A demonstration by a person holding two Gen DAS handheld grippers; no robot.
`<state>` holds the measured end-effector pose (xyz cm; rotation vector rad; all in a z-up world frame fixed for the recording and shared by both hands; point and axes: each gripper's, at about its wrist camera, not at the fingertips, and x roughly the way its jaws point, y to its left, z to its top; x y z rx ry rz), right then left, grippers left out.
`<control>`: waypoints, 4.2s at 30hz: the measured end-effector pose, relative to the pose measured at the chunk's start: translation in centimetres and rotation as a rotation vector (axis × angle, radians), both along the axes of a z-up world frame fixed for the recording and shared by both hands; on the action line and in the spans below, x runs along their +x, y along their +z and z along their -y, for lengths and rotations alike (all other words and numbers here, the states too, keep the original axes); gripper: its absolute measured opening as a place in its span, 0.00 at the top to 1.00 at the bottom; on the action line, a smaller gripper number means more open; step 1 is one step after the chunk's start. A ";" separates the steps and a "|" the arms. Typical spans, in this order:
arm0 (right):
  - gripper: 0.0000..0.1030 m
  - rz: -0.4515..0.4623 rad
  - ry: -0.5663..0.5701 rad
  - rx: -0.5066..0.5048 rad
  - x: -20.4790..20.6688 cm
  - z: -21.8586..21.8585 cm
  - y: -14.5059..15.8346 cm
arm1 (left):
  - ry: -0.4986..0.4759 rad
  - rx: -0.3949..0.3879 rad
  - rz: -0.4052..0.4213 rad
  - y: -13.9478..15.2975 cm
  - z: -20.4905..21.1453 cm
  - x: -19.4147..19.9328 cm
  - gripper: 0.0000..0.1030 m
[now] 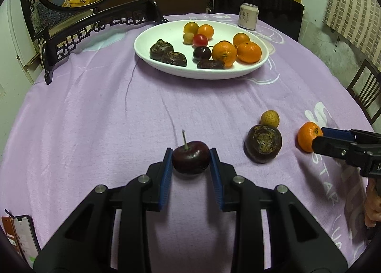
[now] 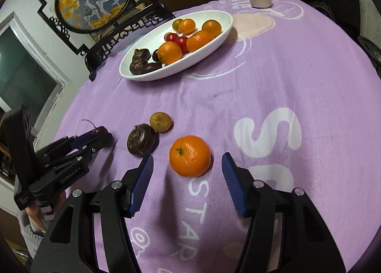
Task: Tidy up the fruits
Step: 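Grasp the tangerine with the right tool while the left tool holds the cherry, then carry the cherry and tangerine over the white plate and open both tools, then grasp the last dark brown round fruit with the left tool, then grasp the small yellow fruit with the right tool while the left tool holds the brown fruit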
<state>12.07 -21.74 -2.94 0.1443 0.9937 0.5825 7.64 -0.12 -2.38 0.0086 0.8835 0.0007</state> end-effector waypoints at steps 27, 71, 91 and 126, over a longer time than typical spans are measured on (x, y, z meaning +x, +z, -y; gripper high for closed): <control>0.65 0.097 -0.033 0.037 3.1 -0.5 4.1 | 0.015 0.016 0.073 4.5 -0.5 4.3 0.70; 0.40 0.029 -0.121 0.162 5.4 -0.1 3.7 | 0.057 0.061 0.078 2.2 0.1 1.9 0.28; 0.40 -0.017 -0.150 0.200 5.3 1.5 3.3 | -0.167 0.076 0.043 -0.3 6.1 1.1 0.24; 0.63 0.051 0.069 -0.032 3.0 -5.9 0.2 | 0.033 0.045 -0.021 -0.5 0.4 2.9 0.60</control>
